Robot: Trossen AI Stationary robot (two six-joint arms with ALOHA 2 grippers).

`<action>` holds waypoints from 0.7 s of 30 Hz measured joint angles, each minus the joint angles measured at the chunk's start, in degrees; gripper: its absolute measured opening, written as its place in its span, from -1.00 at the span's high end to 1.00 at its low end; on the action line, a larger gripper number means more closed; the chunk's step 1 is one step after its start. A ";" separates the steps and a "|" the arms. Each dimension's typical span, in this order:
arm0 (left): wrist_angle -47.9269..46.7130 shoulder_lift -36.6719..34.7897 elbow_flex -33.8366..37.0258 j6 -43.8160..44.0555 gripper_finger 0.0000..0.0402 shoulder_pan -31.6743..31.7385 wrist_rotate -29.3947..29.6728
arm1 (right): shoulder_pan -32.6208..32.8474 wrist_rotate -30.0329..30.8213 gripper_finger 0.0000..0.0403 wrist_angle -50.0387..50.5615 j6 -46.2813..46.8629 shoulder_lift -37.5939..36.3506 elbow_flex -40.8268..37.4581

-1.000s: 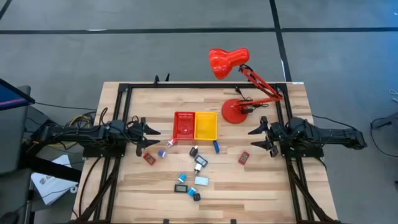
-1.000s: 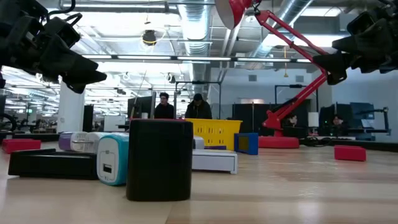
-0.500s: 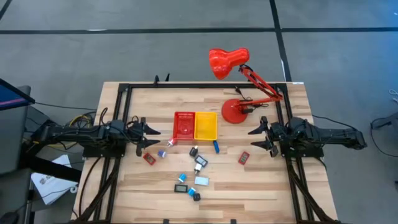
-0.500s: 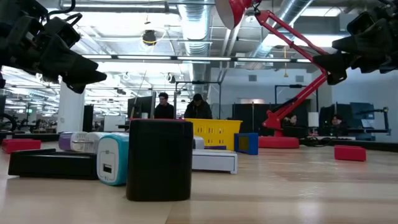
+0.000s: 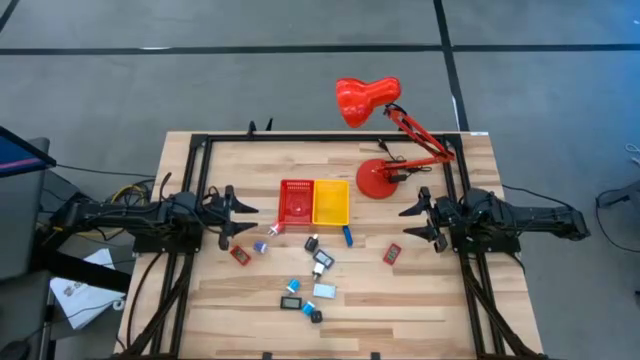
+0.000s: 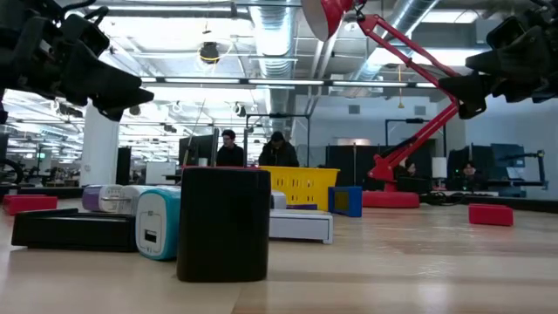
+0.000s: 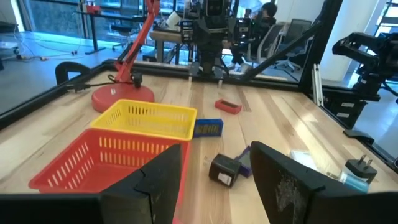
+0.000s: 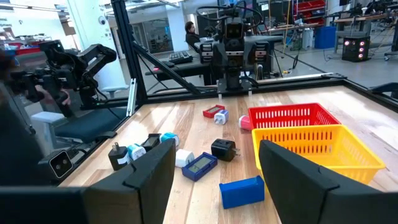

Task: Pick & Place Office items
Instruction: Put the top blue digital timer into the yellow basket

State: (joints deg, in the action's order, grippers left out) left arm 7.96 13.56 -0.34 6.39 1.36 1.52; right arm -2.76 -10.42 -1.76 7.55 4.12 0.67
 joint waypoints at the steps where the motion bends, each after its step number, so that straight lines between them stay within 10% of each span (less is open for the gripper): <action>1: 0.32 -0.02 0.00 0.00 0.07 0.00 0.00 | 0.00 0.00 -0.12 -0.02 0.02 -0.02 0.02; 21: 3.60 0.00 -0.01 6.29 0.07 -0.01 -0.01 | -0.35 3.17 -0.12 -9.59 7.85 -0.02 -0.07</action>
State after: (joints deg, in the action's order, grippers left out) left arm 11.56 13.56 -0.35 12.69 1.35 1.51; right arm -3.11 -7.24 -11.35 15.40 4.10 0.60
